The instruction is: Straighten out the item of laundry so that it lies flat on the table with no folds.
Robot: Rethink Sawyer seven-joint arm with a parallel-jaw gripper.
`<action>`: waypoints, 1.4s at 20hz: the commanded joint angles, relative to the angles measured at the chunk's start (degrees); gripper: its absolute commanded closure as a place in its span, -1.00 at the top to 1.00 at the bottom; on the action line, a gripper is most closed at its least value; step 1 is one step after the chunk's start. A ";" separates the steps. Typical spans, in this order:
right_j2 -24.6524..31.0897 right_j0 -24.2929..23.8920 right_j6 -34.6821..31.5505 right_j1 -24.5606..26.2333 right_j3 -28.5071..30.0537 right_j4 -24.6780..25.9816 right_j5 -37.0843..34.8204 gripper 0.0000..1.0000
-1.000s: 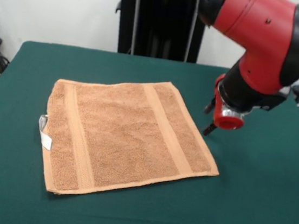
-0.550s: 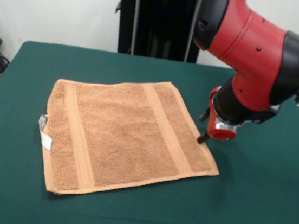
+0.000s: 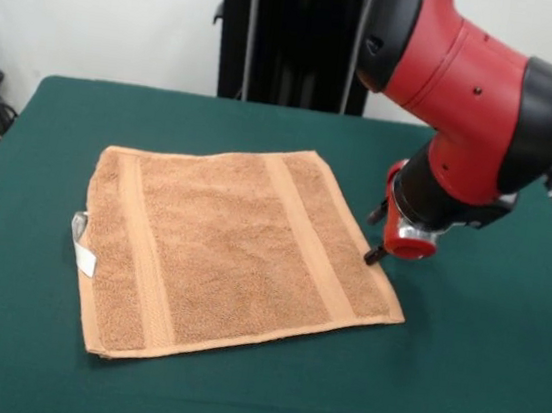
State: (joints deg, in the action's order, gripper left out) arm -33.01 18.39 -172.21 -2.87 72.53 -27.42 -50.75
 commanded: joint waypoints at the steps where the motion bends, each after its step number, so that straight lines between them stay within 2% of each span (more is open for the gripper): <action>1: 2.29 -0.03 -16.39 1.09 -1.85 -2.81 -4.11 1.00; 13: 1.84 -0.30 -17.70 3.42 -4.54 -3.27 -4.08 1.00; 28: 0.81 0.65 -17.16 0.49 -3.01 -3.38 -7.51 1.00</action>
State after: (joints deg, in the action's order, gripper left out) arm -35.05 18.40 -172.42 -1.69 69.61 -27.67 -52.95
